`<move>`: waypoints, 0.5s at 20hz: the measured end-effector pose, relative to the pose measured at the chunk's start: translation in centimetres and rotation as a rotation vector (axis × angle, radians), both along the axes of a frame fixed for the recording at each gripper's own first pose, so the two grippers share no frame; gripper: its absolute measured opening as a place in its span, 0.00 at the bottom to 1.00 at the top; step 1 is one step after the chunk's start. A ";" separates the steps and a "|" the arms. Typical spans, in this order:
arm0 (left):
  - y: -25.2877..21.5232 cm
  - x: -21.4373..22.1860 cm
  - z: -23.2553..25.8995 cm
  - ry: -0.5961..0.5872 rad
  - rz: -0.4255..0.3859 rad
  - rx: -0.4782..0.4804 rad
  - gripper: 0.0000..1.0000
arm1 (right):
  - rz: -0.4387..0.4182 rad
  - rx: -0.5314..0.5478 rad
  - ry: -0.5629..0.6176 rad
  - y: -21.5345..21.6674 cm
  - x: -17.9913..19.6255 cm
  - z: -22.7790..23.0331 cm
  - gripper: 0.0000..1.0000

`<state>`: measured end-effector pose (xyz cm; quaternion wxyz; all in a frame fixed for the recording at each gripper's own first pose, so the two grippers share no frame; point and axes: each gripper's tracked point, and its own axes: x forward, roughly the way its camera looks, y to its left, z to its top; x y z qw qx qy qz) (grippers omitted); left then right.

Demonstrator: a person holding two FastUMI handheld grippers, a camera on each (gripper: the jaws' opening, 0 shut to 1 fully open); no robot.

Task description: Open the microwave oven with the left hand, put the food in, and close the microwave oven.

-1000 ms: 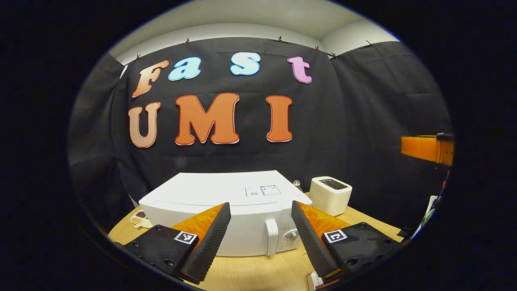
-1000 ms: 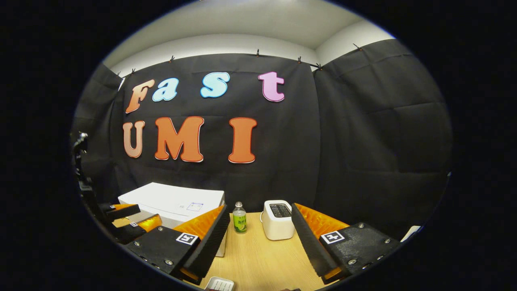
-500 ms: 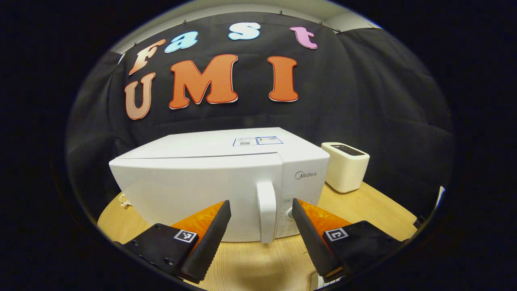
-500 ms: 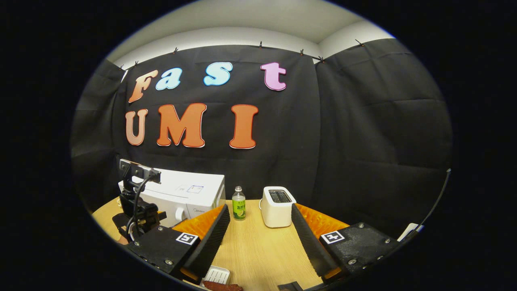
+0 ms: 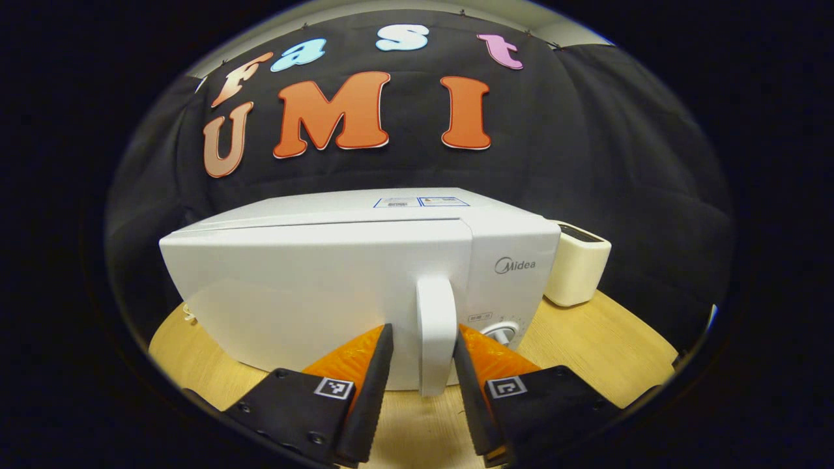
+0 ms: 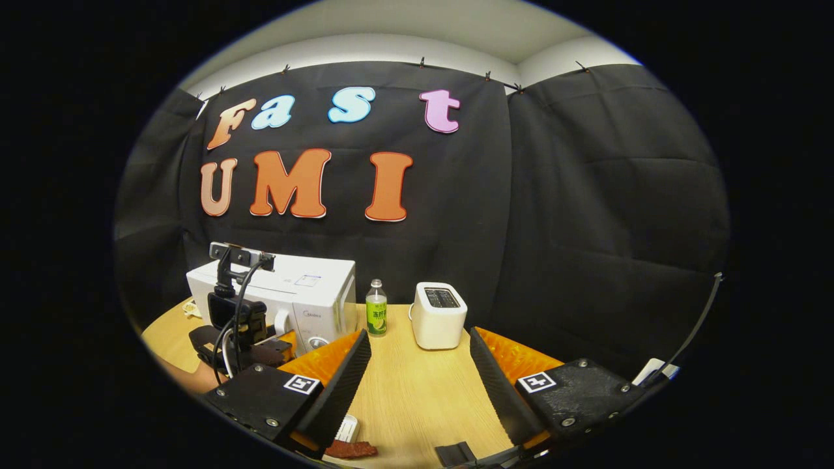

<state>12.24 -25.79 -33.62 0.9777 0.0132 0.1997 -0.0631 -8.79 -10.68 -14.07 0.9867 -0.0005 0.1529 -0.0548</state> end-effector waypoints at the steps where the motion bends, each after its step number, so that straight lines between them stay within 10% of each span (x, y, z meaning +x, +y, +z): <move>1: -0.5 -0.1 -0.1 0.004 -0.007 0.002 0.50 | -0.004 0.000 0.005 -0.4 -0.1 -0.2 0.95; 10: -0.3 -0.1 0.1 0.016 -0.022 -0.005 0.12 | 0.010 0.016 0.037 -0.5 -1.1 -1.4 0.95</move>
